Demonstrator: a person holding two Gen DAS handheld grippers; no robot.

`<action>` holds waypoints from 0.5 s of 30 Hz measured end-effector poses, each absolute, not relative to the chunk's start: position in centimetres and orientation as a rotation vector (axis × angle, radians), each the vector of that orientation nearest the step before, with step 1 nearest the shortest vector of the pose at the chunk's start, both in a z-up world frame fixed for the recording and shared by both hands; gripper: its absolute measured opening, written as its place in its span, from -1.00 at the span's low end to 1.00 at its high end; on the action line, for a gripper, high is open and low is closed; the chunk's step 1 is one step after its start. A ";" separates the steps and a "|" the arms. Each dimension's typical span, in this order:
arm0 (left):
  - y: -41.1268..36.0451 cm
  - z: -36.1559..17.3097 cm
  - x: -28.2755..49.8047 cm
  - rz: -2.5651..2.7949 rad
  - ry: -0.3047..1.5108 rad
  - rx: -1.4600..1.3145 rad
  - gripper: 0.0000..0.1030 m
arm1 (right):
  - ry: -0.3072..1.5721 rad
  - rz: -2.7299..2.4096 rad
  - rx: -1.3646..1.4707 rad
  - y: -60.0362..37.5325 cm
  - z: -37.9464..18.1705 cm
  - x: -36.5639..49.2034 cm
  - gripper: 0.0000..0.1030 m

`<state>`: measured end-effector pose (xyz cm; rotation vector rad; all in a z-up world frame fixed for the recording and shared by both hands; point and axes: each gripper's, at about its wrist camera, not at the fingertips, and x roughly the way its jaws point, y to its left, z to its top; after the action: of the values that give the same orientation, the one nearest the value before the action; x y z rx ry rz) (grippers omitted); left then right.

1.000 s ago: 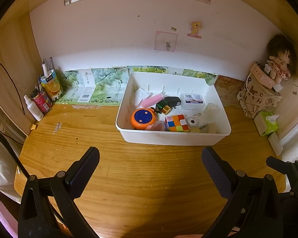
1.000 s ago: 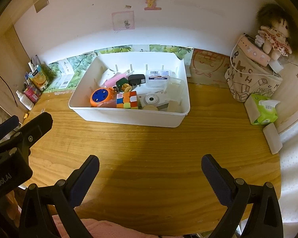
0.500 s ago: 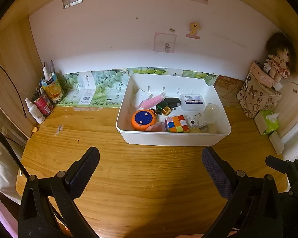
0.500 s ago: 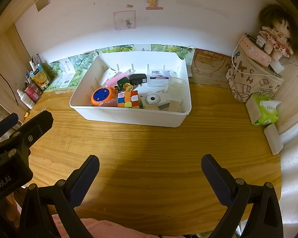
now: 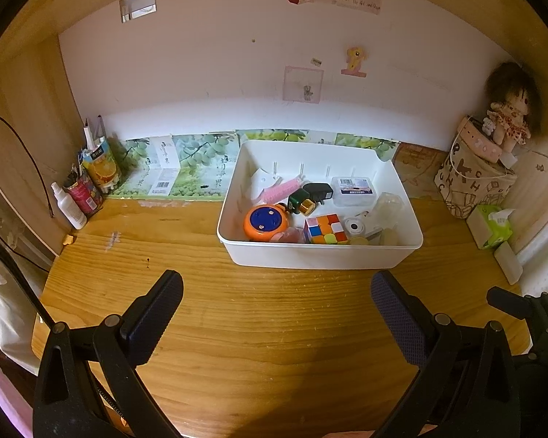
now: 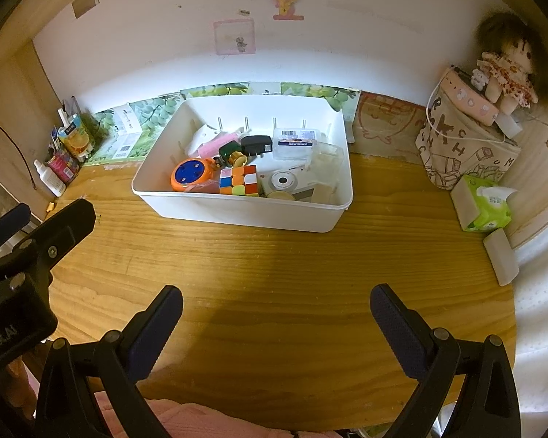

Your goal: Organize rigid objects

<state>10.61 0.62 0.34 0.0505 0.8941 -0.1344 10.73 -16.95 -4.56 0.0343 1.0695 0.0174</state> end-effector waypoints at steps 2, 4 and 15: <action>0.7 0.5 10.4 -0.134 0.888 0.051 0.99 | 1.067 0.020 0.031 -16.9 -4.5 10.6 0.99; 0.7 0.6 10.1 -0.134 0.882 0.051 0.99 | 1.064 0.022 0.030 -16.8 -4.4 10.3 0.99; 1.0 1.3 8.7 -0.137 0.853 0.052 0.99 | 1.041 0.029 0.031 -16.5 -4.0 8.9 0.99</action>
<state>8.71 1.02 1.29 0.0525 0.8526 -0.1374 8.90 -16.47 -3.98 0.0314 1.0409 0.0287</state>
